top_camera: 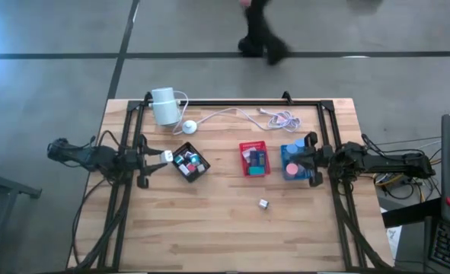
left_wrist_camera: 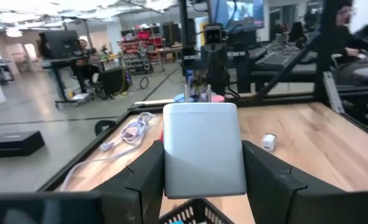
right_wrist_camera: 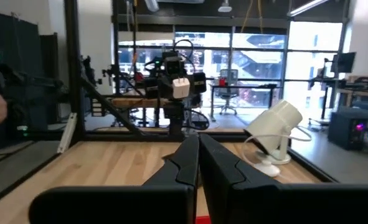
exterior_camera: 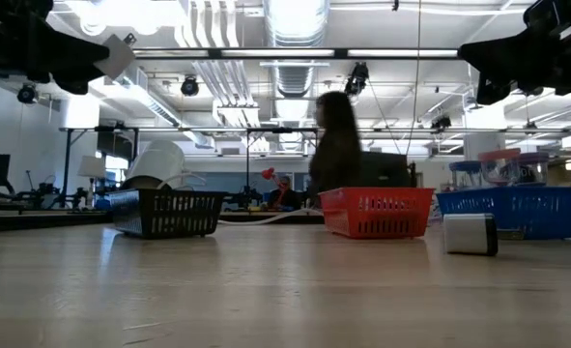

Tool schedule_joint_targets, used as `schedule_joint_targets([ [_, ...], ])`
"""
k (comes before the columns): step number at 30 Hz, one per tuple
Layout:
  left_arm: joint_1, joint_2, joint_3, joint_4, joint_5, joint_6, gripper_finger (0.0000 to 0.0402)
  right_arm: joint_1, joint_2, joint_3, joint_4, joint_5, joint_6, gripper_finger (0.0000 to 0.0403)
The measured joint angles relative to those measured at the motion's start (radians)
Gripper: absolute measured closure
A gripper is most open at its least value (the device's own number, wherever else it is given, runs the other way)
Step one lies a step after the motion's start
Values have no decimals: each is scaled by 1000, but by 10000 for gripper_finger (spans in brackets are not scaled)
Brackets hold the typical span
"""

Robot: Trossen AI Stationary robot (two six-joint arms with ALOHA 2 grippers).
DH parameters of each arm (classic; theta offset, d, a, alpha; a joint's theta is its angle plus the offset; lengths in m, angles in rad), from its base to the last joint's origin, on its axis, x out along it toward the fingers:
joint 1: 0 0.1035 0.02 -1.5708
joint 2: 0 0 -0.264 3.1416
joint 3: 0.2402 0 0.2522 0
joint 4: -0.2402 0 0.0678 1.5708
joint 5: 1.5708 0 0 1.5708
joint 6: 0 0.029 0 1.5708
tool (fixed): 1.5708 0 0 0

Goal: Pick & Place Office items
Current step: Put the white charger adaptor into the black bin

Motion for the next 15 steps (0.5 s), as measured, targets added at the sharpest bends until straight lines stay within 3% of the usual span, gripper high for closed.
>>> schedule_joint_targets([
  [15,0,1,-21,22,-12,24,226,-14,2,0,-8,5,35,394],
])
